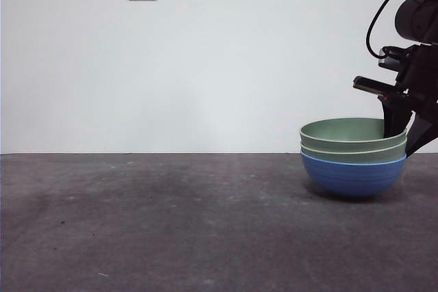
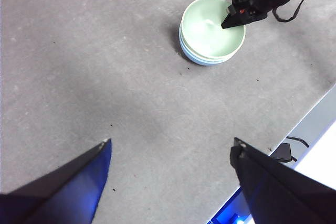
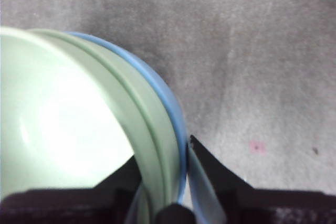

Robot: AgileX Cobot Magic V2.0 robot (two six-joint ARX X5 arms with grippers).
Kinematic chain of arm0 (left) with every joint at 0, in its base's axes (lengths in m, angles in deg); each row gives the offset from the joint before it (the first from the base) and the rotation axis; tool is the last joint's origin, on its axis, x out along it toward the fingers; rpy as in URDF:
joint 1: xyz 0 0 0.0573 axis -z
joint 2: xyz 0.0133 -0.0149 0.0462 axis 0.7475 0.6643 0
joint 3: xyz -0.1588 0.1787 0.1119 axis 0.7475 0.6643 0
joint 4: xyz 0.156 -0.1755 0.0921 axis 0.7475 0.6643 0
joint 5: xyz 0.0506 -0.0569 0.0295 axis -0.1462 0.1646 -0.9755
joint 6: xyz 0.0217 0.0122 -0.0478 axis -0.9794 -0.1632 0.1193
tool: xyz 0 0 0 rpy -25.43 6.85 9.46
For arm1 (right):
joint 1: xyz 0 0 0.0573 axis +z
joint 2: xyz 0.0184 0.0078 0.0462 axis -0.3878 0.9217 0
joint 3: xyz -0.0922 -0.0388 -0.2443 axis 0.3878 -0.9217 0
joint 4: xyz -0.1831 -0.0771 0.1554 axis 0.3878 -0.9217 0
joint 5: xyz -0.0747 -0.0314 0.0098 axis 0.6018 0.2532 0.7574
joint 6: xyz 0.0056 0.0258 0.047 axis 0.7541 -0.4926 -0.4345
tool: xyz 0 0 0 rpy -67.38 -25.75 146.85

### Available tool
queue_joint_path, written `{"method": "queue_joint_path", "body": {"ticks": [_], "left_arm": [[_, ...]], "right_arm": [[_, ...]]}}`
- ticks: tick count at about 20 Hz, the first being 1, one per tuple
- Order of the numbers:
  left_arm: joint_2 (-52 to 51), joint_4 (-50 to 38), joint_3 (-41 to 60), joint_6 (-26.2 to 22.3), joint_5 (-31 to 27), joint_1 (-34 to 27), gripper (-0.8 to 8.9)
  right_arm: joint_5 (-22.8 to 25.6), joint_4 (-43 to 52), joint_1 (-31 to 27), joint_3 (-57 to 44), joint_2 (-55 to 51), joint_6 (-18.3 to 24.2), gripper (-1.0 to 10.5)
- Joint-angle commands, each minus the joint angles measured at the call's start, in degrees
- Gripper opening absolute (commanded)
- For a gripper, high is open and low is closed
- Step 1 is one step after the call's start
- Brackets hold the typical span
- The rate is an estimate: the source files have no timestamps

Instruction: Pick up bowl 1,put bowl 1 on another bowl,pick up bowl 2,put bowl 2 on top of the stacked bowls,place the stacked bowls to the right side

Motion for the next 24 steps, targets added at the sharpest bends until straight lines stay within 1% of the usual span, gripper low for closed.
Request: {"method": "queue_joint_path", "body": {"ticks": [1,7,8,11,12,14,18,21,24], "left_arm": [[0.0,-0.4,-0.1,0.0,0.0,0.0,3.81],[0.0,-0.1,-0.1,0.4,0.0,0.1,3.81],[0.0,0.0,-0.1,0.4,0.0,0.1,3.82],[0.0,-0.1,-0.1,0.4,0.0,0.1,3.81],[0.0,-0.1,-0.1,0.4,0.0,0.1,3.81],[0.0,-0.1,-0.1,0.4,0.0,0.1,3.82],[0.0,0.0,-0.1,0.4,0.0,0.1,3.81],[0.0,0.0,-0.1,0.4,0.0,0.1,3.82],[0.0,-0.1,-0.1,0.3,0.0,0.1,3.82]], "right_arm": [[-0.3,0.7,0.1,-0.3,1.7,0.5,-0.1],[-0.3,0.6,0.1,-0.3,3.8,0.9,-0.1],[-0.3,0.8,0.1,-0.3,3.8,1.0,0.2],[-0.3,0.7,0.1,-0.3,3.8,1.0,2.1],[-0.3,0.7,0.1,-0.3,3.8,1.0,2.3],[-0.4,0.7,0.1,-0.3,3.8,1.0,2.3],[-4.8,1.0,0.1,-0.3,3.2,0.9,2.6],[-4.6,0.6,0.1,-0.3,0.2,1.1,2.6],[-4.2,-1.3,-0.5,-0.3,-5.3,1.4,2.6]]}}
